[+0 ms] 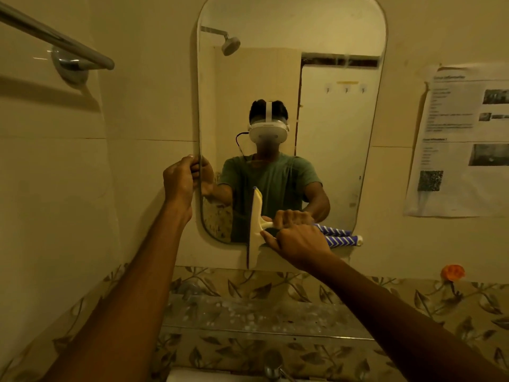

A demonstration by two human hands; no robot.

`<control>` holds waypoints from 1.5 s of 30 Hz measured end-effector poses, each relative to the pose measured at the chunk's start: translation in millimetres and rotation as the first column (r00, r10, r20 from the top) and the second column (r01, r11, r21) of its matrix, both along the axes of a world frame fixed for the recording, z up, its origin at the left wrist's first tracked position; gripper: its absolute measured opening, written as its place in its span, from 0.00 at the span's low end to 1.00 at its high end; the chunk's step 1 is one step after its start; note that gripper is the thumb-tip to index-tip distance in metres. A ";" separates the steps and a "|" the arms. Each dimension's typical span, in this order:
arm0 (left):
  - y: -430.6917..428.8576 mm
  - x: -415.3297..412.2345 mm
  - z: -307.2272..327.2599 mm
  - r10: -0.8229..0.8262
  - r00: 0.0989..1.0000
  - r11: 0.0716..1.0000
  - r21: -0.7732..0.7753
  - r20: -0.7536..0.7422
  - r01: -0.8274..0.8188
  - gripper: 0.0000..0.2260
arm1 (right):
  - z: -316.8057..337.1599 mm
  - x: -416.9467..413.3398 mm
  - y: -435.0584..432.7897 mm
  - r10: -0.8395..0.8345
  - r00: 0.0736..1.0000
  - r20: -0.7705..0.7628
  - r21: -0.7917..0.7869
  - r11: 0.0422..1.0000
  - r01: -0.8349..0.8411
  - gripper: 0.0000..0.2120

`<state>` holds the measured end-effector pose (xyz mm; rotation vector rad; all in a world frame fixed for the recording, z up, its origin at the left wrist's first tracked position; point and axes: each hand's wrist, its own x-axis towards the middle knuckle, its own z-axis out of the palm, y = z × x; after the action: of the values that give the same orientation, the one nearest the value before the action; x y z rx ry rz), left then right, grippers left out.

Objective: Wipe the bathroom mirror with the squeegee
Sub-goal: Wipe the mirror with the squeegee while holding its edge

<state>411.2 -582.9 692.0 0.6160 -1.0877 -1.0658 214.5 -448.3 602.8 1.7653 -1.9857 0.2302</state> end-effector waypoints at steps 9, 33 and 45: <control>0.9 -10.4 -9.8 0.073 0.995 0.997 0.007 -0.074 -0.072 0.10 | -3.6 -51.6 34.6 -0.038 0.999 -0.034 -0.029 0.999 0.037 0.48; 53.0 -67.8 -94.4 0.535 0.802 0.844 -0.208 0.265 -0.494 0.24 | -36.9 -125.5 80.5 -0.221 0.967 0.123 0.048 0.975 0.217 0.33; 101.3 -127.9 -97.0 0.465 0.823 0.856 -0.403 0.327 -0.323 0.24 | -26.4 -125.8 99.7 -0.059 0.890 0.453 -0.131 0.983 0.132 0.29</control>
<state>283.3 -481.6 595.1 0.7760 -1.3932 -0.3692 88.7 -348.6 576.4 1.6094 -2.2843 0.8045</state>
